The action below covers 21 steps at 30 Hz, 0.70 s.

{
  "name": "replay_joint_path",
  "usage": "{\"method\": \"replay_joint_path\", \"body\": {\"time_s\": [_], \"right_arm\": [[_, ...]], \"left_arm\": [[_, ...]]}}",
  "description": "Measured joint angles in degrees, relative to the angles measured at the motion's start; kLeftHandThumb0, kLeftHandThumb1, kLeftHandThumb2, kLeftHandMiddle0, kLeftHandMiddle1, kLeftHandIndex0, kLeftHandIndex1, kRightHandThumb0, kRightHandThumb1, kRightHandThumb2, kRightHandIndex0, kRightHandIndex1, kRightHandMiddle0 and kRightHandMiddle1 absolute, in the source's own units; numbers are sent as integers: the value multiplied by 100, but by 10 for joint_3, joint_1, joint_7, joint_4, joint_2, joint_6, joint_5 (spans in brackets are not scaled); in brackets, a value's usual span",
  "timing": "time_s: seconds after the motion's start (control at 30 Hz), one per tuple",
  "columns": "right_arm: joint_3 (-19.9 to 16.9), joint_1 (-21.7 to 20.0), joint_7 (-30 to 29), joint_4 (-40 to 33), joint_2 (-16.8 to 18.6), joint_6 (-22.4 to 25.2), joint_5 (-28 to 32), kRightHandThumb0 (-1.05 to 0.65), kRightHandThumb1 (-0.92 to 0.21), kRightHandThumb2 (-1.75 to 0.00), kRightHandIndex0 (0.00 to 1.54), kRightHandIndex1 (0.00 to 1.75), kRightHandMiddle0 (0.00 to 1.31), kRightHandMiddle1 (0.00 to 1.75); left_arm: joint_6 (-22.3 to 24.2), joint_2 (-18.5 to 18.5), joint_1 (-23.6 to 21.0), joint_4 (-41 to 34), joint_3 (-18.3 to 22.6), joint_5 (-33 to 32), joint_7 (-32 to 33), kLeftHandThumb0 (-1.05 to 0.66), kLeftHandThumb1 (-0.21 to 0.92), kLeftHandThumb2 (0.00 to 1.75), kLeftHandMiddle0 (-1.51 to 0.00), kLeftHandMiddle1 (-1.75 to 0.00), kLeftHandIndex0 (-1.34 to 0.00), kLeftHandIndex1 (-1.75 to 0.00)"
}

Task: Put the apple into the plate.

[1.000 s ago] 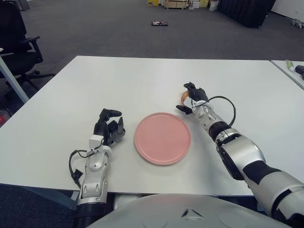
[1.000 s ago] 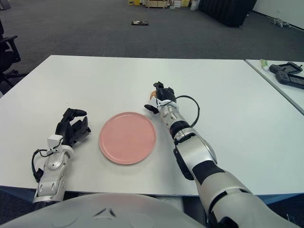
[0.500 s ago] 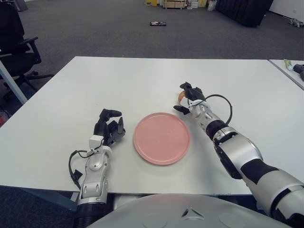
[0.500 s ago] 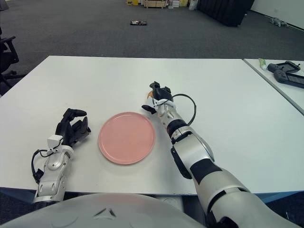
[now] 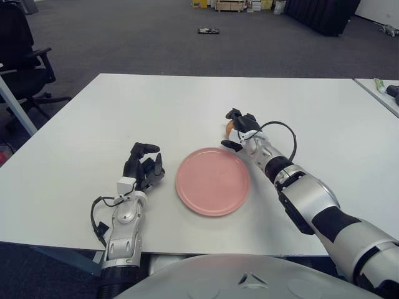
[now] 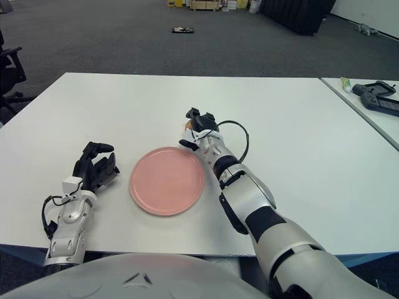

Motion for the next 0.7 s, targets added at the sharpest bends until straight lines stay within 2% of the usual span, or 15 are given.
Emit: {"method": "replay_joint_path", "body": {"time_s": [0.07,0.13,0.17,0.2,0.23,0.37,0.5,0.7], "right_arm": [[4,0,-2,0,0,-1,-4,-35,-49,-102,0,139,17,158],[10,0,-5,0,0,-1,-9,-38,-54,-100,6,160,31,168],[12,0,-8,0,0,-2,-12,-31,-50,-105,16,163,32,169],[20,0,-13,0,0,-2,-20,-20,-40,-118,36,164,36,171],[26,-1,-19,0,0,-2,-27,-13,-34,-127,50,165,39,172],[47,-3,-35,1,0,-1,-50,-4,-19,-144,72,164,47,174],[56,-6,-36,2,1,4,-59,-1,-12,-151,81,162,52,175],[57,-9,-26,-7,6,10,-59,0,-9,-154,83,163,54,175]], "left_arm": [[0,0,0,0,0,0,0,-39,67,88,-84,-175,-35,-175],[0,0,0,0,0,0,0,-39,67,88,-85,-175,-35,-175],[0,0,0,0,0,0,0,-39,67,88,-85,-175,-35,-175],[0,0,0,0,0,0,0,-39,67,88,-84,-175,-35,-175],[0,0,0,0,0,0,0,-39,67,88,-84,-175,-35,-175],[0,0,0,0,0,-1,0,-39,66,89,-83,-175,-35,-175],[0,0,0,0,0,-1,0,-39,66,89,-82,-175,-35,-175],[0,0,0,2,0,-2,0,-39,66,90,-82,-175,-36,-175]]}}
